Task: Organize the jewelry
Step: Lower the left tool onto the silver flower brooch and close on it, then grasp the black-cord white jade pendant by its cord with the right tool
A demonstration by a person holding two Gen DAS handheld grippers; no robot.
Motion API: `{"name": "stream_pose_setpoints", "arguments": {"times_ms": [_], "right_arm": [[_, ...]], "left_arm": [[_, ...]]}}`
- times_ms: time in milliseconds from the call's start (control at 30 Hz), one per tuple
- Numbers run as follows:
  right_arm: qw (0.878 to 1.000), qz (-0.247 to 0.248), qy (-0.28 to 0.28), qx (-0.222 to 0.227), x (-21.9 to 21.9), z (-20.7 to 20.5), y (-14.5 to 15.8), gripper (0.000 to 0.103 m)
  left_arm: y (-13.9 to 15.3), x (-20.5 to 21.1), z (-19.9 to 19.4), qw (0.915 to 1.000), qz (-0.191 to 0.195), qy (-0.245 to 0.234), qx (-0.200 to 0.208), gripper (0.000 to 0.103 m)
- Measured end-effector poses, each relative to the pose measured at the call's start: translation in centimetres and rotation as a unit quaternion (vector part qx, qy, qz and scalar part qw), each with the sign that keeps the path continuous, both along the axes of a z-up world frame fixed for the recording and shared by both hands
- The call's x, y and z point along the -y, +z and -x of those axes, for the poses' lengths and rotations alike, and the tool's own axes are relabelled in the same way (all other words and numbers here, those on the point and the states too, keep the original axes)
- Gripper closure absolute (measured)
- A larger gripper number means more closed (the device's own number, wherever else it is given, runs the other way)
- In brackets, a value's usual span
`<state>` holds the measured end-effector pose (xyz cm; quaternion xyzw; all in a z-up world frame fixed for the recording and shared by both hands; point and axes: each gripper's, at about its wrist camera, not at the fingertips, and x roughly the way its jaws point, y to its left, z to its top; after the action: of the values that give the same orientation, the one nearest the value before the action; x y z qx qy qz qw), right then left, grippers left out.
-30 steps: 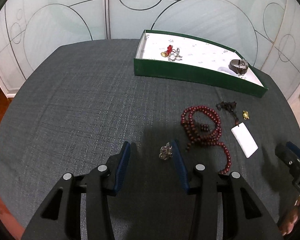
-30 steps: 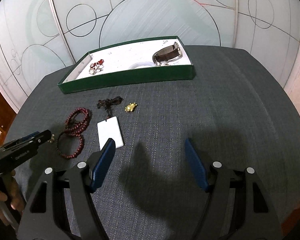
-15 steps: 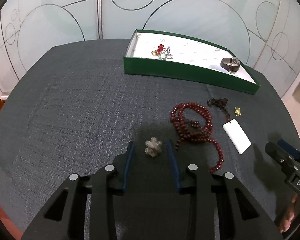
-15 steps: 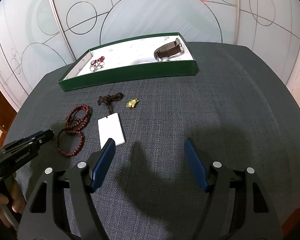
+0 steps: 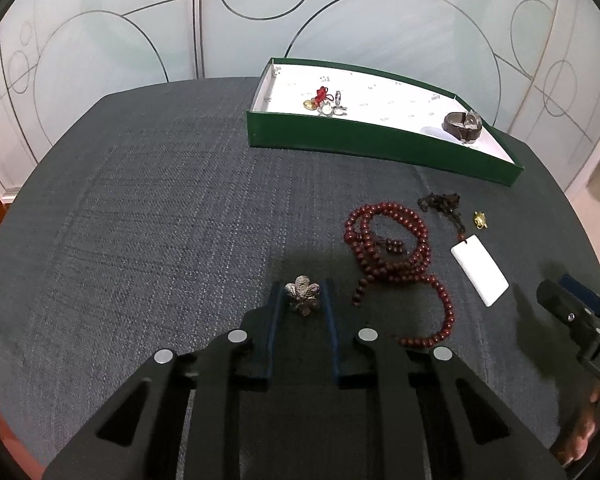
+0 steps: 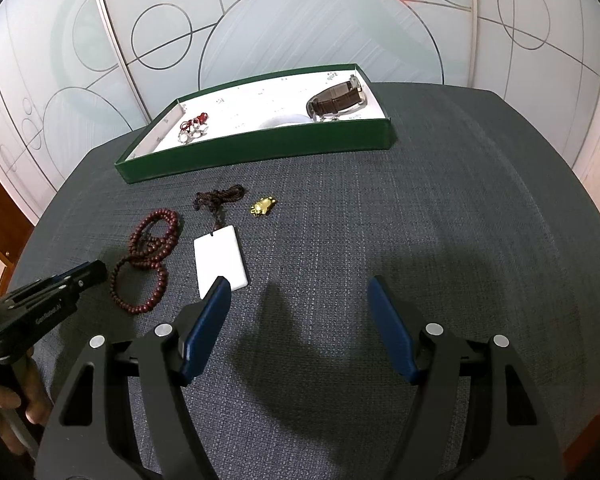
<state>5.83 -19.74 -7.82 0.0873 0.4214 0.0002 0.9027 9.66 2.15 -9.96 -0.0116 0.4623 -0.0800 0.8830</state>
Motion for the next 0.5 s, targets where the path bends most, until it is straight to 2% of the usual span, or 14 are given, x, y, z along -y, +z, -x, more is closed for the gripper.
{"name": "stream_pose_setpoints", "arguments": {"times_ms": [400,467,500], "right_arm": [[1.000,0.009,0.019,0.007,-1.6,-1.3,0.6,0.033],[0.999,0.016,0.028,0.011,-2.4,-2.2,0.7,0.038],[0.999,0.021,0.032,0.010,-2.7,-2.8,0.8,0.045]], "left_arm": [[0.6,-2.0,-0.7,0.9996,-0.003,0.027,0.011,0.084],[0.7,-2.4,-0.9,0.9994,-0.002,0.031,0.011,0.084],[0.7,-2.5,-1.0,0.9994,-0.002,0.034,0.010,0.084]]}}
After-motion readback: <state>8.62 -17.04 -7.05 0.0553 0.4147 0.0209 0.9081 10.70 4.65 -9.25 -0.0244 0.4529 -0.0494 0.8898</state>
